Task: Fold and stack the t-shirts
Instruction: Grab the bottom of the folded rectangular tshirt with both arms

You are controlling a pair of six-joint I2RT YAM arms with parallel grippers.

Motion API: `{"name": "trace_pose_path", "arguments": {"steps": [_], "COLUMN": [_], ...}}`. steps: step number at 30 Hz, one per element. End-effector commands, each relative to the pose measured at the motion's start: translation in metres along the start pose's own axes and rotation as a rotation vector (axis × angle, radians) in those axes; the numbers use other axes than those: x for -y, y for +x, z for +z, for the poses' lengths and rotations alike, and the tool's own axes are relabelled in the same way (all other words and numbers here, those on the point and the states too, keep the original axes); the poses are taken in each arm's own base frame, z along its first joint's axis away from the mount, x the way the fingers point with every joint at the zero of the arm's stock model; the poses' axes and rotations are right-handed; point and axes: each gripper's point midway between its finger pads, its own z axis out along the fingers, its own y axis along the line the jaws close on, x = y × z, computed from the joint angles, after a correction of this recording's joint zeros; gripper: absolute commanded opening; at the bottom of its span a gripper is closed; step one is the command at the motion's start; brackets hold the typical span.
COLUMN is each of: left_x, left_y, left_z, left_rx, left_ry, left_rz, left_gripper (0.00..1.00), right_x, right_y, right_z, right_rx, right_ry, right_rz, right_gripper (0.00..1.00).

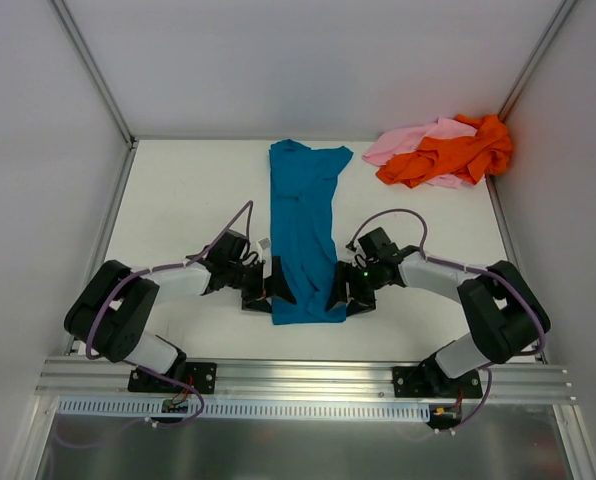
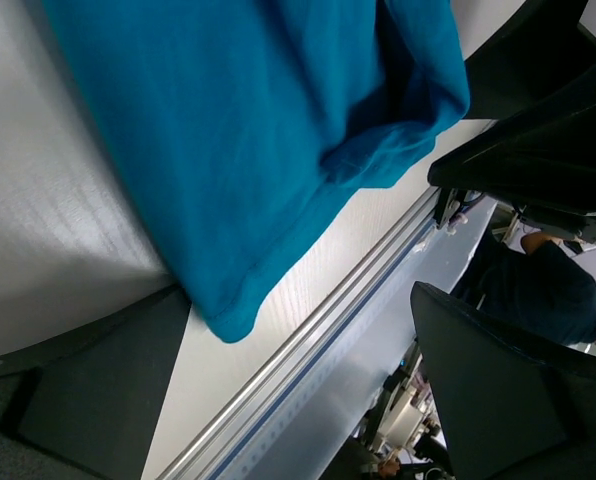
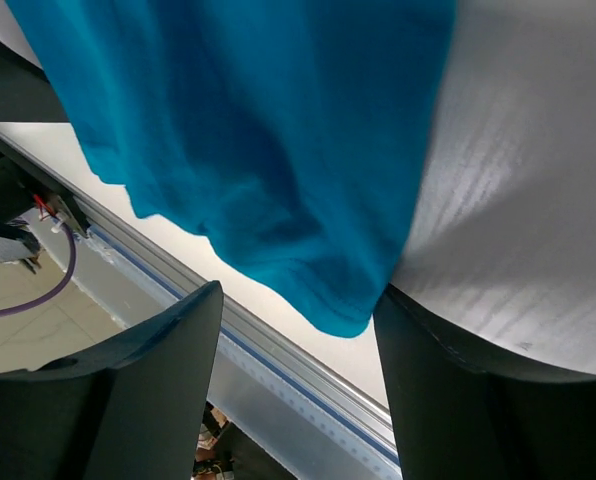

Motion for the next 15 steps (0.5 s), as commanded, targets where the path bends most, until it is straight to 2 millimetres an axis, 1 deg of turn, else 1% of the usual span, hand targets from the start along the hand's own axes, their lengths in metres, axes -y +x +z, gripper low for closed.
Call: {"name": "trace_pose_path", "arguments": {"steps": [1, 7, 9, 10, 13, 14, 15], "left_x": [-0.028, -0.027, -0.027, -0.027, -0.028, -0.029, -0.029], "left_y": [-0.002, 0.006, 0.011, 0.012, 0.018, 0.019, 0.02], "left_z": [0.012, 0.02, 0.021, 0.021, 0.022, 0.023, 0.022], "left_rx": [0.022, -0.018, -0.033, -0.037, -0.06, -0.067, -0.07], "left_ry": [-0.116, -0.128, -0.13, -0.13, -0.122, -0.123, -0.123], "left_rz": [0.009, 0.012, 0.013, 0.01, 0.003, 0.003, 0.001], "left_gripper": [0.99, 0.99, 0.95, 0.89, 0.74, 0.66, 0.63], "right_x": [-0.006, -0.006, -0.005, -0.005, -0.005, -0.005, -0.005], "right_y": [-0.014, -0.017, -0.018, -0.017, -0.017, -0.016, -0.016], "right_z": [0.006, 0.008, 0.008, 0.008, 0.009, 0.009, 0.009], "right_rx": [0.037, 0.038, 0.042, 0.041, 0.044, 0.043, 0.044], "right_ry": [-0.018, -0.015, -0.013, -0.014, -0.015, -0.014, -0.016], "right_rz": [-0.011, -0.01, -0.008, -0.004, 0.001, 0.001, 0.001], "right_gripper": [0.66, 0.66, 0.65, 0.65, 0.64, 0.63, 0.61]}}
